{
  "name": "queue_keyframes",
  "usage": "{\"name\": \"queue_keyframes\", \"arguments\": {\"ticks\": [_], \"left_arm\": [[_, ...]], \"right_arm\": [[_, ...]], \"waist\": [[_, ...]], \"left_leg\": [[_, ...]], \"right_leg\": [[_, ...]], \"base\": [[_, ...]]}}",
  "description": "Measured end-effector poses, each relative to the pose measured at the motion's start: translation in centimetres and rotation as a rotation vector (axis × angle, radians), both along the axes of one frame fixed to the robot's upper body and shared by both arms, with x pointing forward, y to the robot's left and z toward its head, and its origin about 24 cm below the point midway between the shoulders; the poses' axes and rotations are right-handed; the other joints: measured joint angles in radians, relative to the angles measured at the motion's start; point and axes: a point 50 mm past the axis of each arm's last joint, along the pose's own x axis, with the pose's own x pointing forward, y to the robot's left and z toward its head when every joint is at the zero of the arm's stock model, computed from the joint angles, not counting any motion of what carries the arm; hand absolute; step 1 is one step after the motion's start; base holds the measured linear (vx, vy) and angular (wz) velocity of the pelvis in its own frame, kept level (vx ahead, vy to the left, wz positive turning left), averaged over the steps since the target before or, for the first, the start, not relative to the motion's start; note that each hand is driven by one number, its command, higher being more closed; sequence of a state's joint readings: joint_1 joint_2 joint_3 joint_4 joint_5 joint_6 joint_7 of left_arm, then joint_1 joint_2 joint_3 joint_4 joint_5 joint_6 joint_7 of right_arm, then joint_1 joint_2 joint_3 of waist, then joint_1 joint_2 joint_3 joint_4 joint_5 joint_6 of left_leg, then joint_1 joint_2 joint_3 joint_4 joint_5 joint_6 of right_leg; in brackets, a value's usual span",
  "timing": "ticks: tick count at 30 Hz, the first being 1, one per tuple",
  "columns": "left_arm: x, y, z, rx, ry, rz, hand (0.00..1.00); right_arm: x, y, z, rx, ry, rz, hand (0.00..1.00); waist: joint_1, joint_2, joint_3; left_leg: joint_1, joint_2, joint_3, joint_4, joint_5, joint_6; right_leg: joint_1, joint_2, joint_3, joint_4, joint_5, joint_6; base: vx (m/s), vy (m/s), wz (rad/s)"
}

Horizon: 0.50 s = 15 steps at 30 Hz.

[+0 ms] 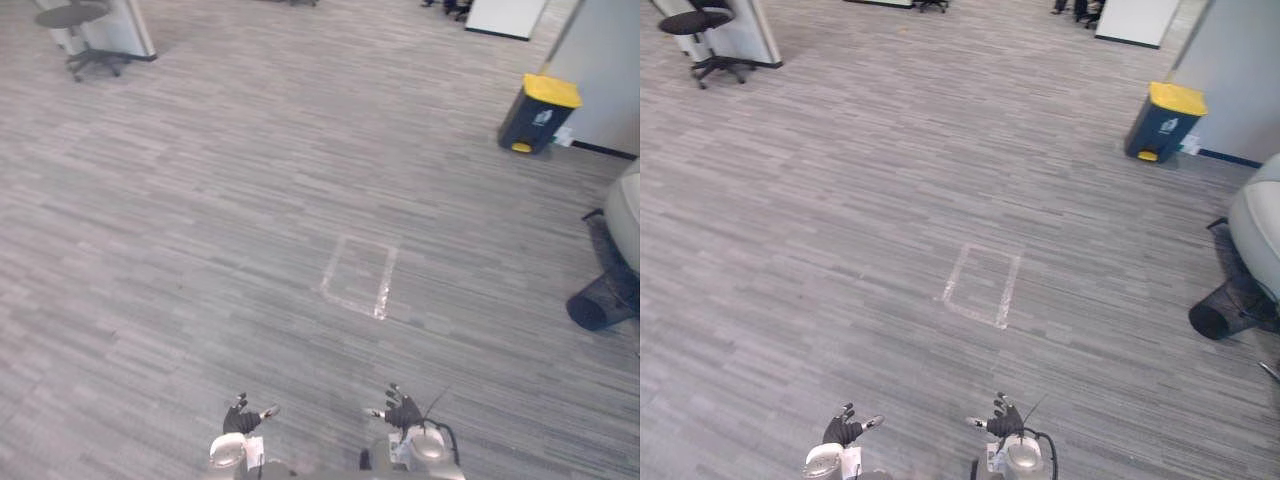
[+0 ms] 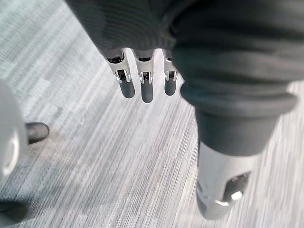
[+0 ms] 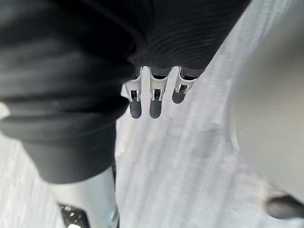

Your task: Organize the slippers on the shoe rack

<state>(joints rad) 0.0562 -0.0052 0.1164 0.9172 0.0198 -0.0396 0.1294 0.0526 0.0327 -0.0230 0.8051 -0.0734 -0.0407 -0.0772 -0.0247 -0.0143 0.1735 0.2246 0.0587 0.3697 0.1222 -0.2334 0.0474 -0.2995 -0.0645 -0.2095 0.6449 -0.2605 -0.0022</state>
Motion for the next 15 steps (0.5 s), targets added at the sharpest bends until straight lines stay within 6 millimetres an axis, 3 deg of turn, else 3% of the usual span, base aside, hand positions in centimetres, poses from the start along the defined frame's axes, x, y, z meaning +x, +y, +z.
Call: {"name": "queue_keyframes", "arguments": {"ticks": [2, 3, 4, 5, 7, 8, 9, 10, 11, 13, 14, 15], "left_arm": [[0.4, 0.3, 0.1, 0.030, -0.004, -0.053, 0.00], [0.3, 0.4, 0.1, 0.036, -0.002, -0.061, 0.00], [0.1, -0.1, -0.1, 0.027, 0.016, -0.070, 0.00], [-0.1, -0.8, -0.3, 0.009, 0.023, -0.072, 0.00], [-0.1, -1.1, -0.3, 0.001, 0.022, -0.071, 0.00], [0.0, -0.9, -0.2, -0.002, 0.016, -0.053, 0.00], [0.2, -1.0, -0.1, -0.004, 0.011, -0.054, 0.00], [0.0, -1.1, -0.1, -0.017, 0.008, -0.022, 0.00], [0.0, -1.0, 0.0, -0.024, -0.006, 0.009, 0.00], [0.2, -0.6, 0.4, -0.016, -0.033, 0.024, 0.00], [0.2, -0.4, 0.5, -0.011, -0.042, 0.025, 0.00], [0.5, -0.3, 0.7, -0.009, -0.058, 0.028, 0.00]], "right_arm": [[0.5, -0.1, 0.2, -0.007, -0.008, 0.008, 0.00], [0.5, -0.1, 0.1, -0.008, -0.007, 0.007, 0.00], [0.6, -0.9, 0.1, -0.029, -0.006, 0.004, 0.00], [0.8, -1.2, 0.2, -0.036, -0.010, 0.000, 0.00], [0.9, -1.6, 0.3, -0.036, -0.017, -0.022, 0.00], [0.8, -1.9, 0.4, -0.037, -0.013, -0.041, 0.00], [0.7, -2.0, 0.3, -0.037, -0.012, -0.043, 0.00], [0.3, -2.0, 0.2, -0.036, -0.006, -0.045, 0.00], [-0.1, -1.9, 0.2, -0.036, 0.000, -0.045, 0.00], [-0.3, -1.3, 0.0, -0.019, 0.012, -0.043, 0.00], [-0.3, -1.0, 0.0, -0.012, 0.013, -0.041, 0.00], [-0.6, -0.9, -0.2, -0.008, 0.024, -0.042, 0.00]], "waist": [[-0.034, -0.031, 0.013], [-0.034, -0.036, 0.015], [-0.036, -0.022, 0.023], [-0.030, 0.009, 0.017], [-0.037, 0.025, 0.019], [-0.040, 0.034, 0.016], [-0.040, 0.035, 0.016], [-0.039, 0.040, 0.019], [-0.026, 0.043, 0.018], [-0.005, 0.031, 0.016], [0.000, 0.020, 0.014], [0.007, 0.024, 0.012]], "left_leg": [[0.066, -0.021, -0.013, -0.058, -0.005, -0.013], [0.078, -0.026, -0.019, -0.061, -0.008, -0.018], [0.136, -0.010, -0.042, -0.071, -0.033, -0.062], [0.143, 0.027, -0.051, -0.049, -0.022, -0.087], [0.115, 0.058, -0.079, 0.047, -0.003, -0.118], [0.049, 0.105, -0.101, 0.225, 0.011, -0.129], [0.028, 0.117, -0.107, 0.282, 0.021, -0.127], [-0.069, 0.180, -0.132, 0.552, 0.135, -0.109], [-0.150, 0.236, -0.125, 0.780, 0.126, -0.107], [-0.248, 0.247, -0.106, 0.931, 0.072, -0.122], [-0.299, 0.237, -0.093, 0.937, 0.047, -0.119], [-0.360, 0.218, -0.067, 0.895, 0.006, -0.103]], "right_leg": [[-0.022, 0.015, 0.022, -0.401, 0.187, 0.015], [-0.022, 0.011, 0.031, -0.420, 0.225, 0.010], [-0.014, 0.036, 0.052, -0.366, 0.323, -0.044], [-0.029, 0.056, 0.045, -0.304, 0.251, -0.061], [-0.015, 0.067, 0.025, -0.277, 0.206, -0.078], [0.019, 0.088, 0.012, -0.278, 0.171, -0.086], [0.032, 0.092, 0.009, -0.282, 0.162, -0.090], [0.116, 0.123, 0.014, -0.320, 0.135, -0.105], [0.191, 0.156, 0.049, -0.354, 0.104, -0.131], [0.276, 0.171, 0.108, -0.383, 0.071, -0.148], [0.309, 0.171, 0.142, -0.404, 0.062, -0.149], [0.352, 0.168, 0.194, -0.429, 0.060, -0.149]], "base": [[0.46, -0.108, 0.31], [0.49, -0.163, 0.24], [0.50, -0.179, -0.11], [0.61, -0.236, -0.13], [0.54, -0.243, 0.05], [0.56, -0.244, 0.18], [0.55, -0.225, 0.07], [0.54, -0.184, -0.23], [0.52, -0.155, -0.40], [0.51, -0.077, -0.78], [0.59, -0.038, -1.18], [0.48, -0.004, -1.06]]}}
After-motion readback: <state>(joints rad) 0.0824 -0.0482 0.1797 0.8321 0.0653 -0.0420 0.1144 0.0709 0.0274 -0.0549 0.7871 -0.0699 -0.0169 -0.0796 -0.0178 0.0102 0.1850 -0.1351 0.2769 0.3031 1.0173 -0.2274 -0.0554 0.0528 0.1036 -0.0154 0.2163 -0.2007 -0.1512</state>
